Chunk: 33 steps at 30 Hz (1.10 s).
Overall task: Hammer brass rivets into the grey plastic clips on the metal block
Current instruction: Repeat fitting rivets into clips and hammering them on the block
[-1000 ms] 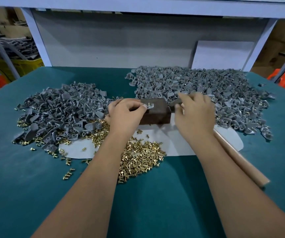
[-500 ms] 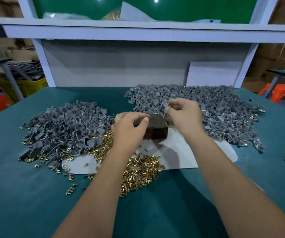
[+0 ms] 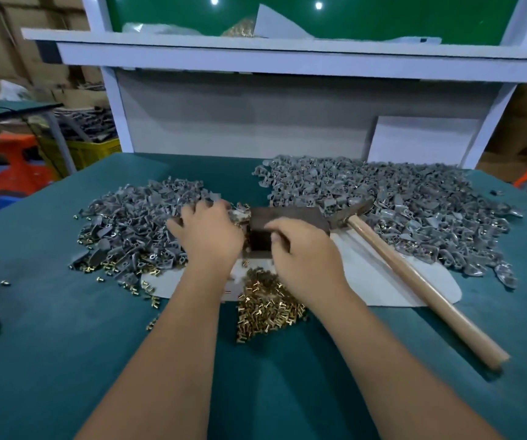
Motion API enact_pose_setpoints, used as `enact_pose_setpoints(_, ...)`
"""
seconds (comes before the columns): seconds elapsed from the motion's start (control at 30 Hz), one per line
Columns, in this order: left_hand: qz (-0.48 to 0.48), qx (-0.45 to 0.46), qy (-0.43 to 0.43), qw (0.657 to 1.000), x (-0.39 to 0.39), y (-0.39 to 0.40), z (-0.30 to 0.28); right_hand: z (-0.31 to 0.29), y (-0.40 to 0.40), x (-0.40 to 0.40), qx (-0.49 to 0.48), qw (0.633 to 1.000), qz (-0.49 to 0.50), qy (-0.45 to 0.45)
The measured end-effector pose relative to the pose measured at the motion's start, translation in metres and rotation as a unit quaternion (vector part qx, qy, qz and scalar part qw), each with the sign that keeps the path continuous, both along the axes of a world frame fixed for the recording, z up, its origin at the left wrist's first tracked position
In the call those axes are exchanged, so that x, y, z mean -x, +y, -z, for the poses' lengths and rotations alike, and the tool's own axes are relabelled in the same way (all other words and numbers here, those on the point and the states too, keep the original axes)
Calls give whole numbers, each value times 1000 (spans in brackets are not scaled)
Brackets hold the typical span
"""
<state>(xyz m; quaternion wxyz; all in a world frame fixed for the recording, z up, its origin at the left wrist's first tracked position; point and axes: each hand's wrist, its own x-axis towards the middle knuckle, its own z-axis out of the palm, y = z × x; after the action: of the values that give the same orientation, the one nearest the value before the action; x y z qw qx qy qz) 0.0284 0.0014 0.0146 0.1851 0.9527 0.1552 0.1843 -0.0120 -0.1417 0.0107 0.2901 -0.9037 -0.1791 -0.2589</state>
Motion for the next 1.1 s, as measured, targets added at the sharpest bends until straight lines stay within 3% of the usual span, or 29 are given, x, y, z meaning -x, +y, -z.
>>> enact_pose_setpoints(0.07, -13, -2, 67, 998, 0, 9, 1, 5, 11, 5, 106, 993, -39, 27)
enact_pose_setpoints(0.17, -13, 8, 66, 998, -4, 15, 4, 11, 24, 6, 226, 971, -43, 60)
enact_pose_setpoints(0.37, -14, 25, -10, 1000, -11, 17, 11, 6, 29, 9, 185, 979, -71, 53)
enact_pose_setpoints(0.57, 38, 63, -162, 984, -12, 10, 9, 7, 28, 8, 176, 980, -85, 46)
enact_pose_setpoints(0.7, 115, 212, -221, 945, -12, 2, 8, 8, 27, 6, 108, 986, -101, 82)
enact_pose_setpoints(0.87, 184, 387, -203, 880, -10, -14, 4, 5, 17, -3, -39, 996, -67, 47)
enact_pose_setpoints(0.97, 212, 421, -170, 865, -9, -19, 4, 0, 2, -10, -103, 995, -13, -2)
enact_pose_setpoints(1.1, 211, 374, -151, 890, -12, -24, 7, -4, -19, -19, -163, 984, 54, -36)
